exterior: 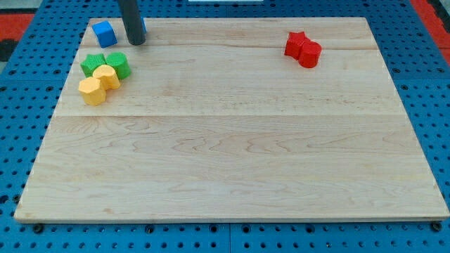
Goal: Push the red star to the blue triangle
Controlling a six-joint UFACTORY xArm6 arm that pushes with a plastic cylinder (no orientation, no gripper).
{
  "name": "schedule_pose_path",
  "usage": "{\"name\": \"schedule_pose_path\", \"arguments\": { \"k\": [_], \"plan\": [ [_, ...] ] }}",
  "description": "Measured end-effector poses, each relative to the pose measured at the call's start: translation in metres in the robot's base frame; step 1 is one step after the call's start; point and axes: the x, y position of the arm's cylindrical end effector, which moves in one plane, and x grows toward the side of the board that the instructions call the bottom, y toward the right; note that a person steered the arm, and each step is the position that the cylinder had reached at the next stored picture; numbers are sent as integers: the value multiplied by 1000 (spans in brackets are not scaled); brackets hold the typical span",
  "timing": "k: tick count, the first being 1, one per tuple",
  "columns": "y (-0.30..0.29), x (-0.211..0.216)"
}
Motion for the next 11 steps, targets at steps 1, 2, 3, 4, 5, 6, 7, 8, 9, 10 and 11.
{"name": "schedule_pose_path", "arguments": {
  "k": [1,2,3,4,5,6,7,8,9,10,11],
  "plan": [
    [56,37],
    [190,75],
    [317,109],
    [371,76],
    [344,25],
    [294,-14],
    [254,-37],
    [304,-40],
    [344,-27],
    [290,-23],
    [201,-25]
  ]
}}
